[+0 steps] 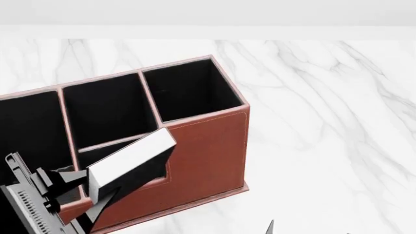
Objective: Pick up the book and place it in the back compartment of the caddy.
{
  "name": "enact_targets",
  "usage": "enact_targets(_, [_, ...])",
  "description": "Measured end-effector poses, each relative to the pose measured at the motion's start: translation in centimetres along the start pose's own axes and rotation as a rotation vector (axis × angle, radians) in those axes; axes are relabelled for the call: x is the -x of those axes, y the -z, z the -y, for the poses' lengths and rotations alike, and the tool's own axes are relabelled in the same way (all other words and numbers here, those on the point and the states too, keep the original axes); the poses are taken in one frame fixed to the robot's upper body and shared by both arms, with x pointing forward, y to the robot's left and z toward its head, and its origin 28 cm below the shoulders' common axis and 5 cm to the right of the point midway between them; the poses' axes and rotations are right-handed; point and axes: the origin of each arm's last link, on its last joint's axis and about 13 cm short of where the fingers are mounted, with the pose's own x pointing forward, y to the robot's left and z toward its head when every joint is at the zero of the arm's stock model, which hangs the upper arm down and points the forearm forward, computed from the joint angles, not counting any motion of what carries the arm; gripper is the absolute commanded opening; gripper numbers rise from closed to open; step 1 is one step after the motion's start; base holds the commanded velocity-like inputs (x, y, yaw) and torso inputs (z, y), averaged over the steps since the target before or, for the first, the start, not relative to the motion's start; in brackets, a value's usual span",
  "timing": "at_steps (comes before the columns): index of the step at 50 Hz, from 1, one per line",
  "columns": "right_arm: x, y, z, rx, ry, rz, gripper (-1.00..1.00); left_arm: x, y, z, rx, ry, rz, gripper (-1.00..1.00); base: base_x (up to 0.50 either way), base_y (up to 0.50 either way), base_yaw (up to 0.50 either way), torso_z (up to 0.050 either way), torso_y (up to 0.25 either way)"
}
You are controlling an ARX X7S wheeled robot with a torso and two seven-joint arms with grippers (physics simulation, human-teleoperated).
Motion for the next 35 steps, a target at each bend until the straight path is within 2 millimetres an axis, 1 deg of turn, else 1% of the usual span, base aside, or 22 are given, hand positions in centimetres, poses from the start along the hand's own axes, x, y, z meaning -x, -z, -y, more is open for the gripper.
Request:
enact_targets(9, [-0.13,0.2,-0.19,0.047,0.022,-0.02,1.0,0.01,0.03,0.03,-0.005,-0.002,0.001,-1.0,0.0,0.0,0.0,0.0,0.001])
enact_targets(24, [-0.19,0.3,-0.28,0.076,0.036,-0.029,1.0,0.03,0.06,0.04,-0.006,-0.003,0.004,-1.0,0.0,0.0,0.0,0.0,0.001])
enact_targets(35, [-0.18,0.38,-0.37,0.094,0.034,-0.024,1.0,0.05,-0.07,-0.22,0.009,0.099,0.056,-1.0,0.0,0.0,0.0,0.0,0.002])
